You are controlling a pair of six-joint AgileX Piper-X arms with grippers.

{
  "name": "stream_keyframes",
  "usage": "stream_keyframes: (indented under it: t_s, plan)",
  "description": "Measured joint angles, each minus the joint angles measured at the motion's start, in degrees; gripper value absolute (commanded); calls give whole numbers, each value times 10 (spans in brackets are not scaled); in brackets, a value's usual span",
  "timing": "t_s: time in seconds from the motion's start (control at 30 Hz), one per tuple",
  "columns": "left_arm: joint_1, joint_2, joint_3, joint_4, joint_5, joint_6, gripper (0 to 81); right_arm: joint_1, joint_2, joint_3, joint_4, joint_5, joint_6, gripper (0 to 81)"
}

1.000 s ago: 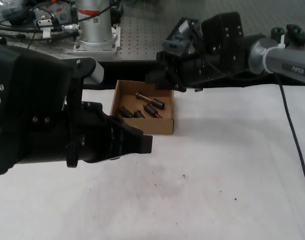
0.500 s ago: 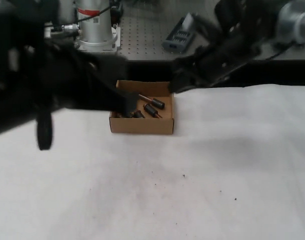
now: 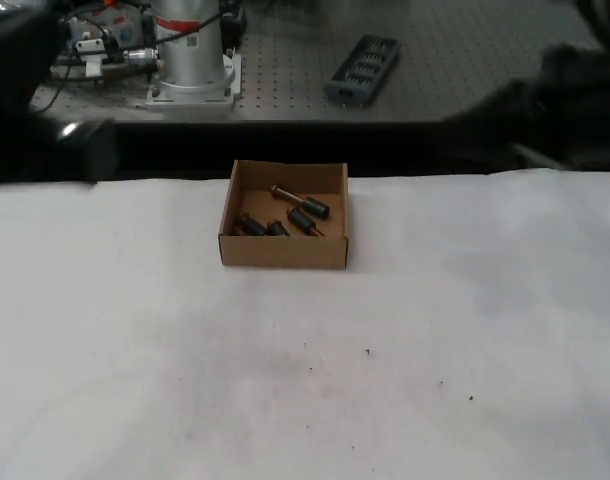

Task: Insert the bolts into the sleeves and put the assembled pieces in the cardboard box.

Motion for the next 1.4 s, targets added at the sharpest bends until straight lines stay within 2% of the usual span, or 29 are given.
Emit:
stream_keyframes:
  t_s: [0.13, 0.3, 0.37, 0.47, 0.5, 0.63, 0.8, 0.93, 1.23, 1.4]
  plan:
    - [0, -24, 87, 1, 81, -52, 6, -1, -94, 120, -66, 11, 9, 103]
    - [0, -11, 190, -33, 112, -76, 6, -1, -142, 239, -151, 37, 9, 103]
    - [0, -6, 208, -45, 112, -77, 6, -1, -142, 311, -197, 43, 13, 95]
    - [0, 4, 241, -88, 106, -78, 6, -1, -144, 355, -237, 43, 27, 19]
    - [0, 9, 254, -110, 99, -78, 6, -1, -144, 372, -258, 43, 32, 42]
    - [0, 40, 306, -219, 48, -80, 6, -1, -145, 446, -380, 50, 47, 43]
    - [0, 96, 358, -251, 22, -80, 6, -1, -146, 529, -484, 66, 47, 43]
    - [0, 112, 367, -253, 19, -80, 6, -1, -145, 554, -498, 80, 47, 43]
    - [0, 112, 367, -276, 19, -80, 6, -1, -145, 562, -515, 185, 99, 43]
    - [0, 112, 367, -277, 19, -80, 6, -1, -145, 562, -519, 194, 103, 43]
